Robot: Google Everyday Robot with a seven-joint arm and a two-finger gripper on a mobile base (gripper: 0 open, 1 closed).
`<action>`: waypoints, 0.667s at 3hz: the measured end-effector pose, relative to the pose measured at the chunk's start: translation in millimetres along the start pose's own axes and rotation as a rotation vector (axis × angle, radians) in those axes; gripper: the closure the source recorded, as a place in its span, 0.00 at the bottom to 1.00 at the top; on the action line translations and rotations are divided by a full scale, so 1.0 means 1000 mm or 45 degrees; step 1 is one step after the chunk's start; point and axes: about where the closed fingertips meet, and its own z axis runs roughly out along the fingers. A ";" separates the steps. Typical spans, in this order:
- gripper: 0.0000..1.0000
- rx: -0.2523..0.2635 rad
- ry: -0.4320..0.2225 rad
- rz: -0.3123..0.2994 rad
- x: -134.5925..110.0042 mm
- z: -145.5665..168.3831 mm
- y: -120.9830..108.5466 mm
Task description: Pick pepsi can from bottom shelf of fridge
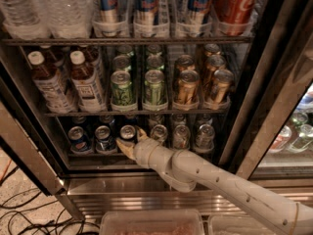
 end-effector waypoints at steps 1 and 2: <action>1.00 -0.023 -0.016 -0.040 -0.012 -0.004 0.007; 1.00 -0.024 -0.017 -0.041 -0.012 -0.004 0.007</action>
Offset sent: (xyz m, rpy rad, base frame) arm -0.1165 -0.0382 0.1350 -0.0372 -0.2192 0.2319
